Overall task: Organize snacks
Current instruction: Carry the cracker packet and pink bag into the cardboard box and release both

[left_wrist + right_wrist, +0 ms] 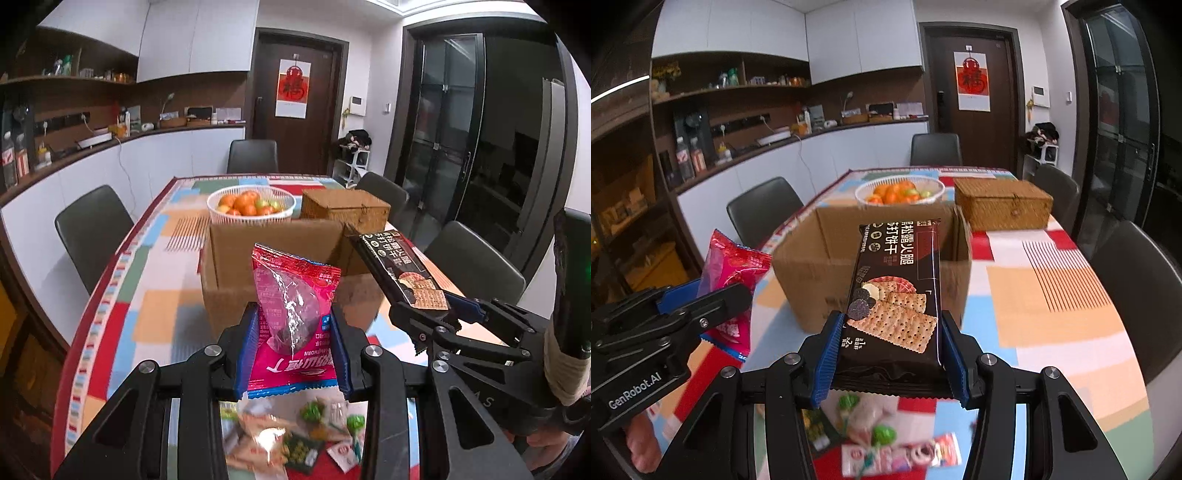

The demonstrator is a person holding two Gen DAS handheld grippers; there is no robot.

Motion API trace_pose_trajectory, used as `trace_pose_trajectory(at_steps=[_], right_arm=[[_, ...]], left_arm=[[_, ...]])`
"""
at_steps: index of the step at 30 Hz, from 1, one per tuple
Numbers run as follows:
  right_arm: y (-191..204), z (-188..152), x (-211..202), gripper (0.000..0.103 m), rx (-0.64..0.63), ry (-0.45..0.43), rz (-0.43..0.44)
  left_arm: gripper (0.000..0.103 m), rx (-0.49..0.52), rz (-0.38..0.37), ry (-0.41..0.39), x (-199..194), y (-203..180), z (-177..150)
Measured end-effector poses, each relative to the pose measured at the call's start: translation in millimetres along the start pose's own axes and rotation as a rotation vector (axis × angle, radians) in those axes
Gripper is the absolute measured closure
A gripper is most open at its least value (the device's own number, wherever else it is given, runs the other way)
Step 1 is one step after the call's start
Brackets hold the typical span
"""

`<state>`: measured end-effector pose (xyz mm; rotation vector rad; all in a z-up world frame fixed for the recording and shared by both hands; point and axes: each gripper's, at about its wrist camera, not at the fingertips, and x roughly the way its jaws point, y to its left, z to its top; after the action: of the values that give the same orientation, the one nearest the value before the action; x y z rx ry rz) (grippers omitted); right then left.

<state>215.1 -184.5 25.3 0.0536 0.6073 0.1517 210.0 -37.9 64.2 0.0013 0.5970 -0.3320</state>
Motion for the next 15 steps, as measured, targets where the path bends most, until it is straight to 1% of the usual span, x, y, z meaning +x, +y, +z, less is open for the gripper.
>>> trace_pose_trajectory(at_steps=[3, 9, 11, 15], right_arm=[[-4, 14, 7, 0.051, 0.005, -0.004, 0.009], [-11, 45, 27, 0.051, 0.018, 0.011, 0.034], [-12, 55, 34, 0.051, 0.016, 0.021, 0.036], [-16, 72, 52, 0.051, 0.026, 0.045, 0.025]], left_arm=[[0.067, 0.005, -0.007, 0.001, 6, 1, 17], [0.067, 0.041, 0.001, -0.006, 23, 5, 49], [0.067, 0.043, 0.009, 0.002, 32, 8, 59], [0.067, 0.034, 0.021, 0.044, 56, 16, 74]])
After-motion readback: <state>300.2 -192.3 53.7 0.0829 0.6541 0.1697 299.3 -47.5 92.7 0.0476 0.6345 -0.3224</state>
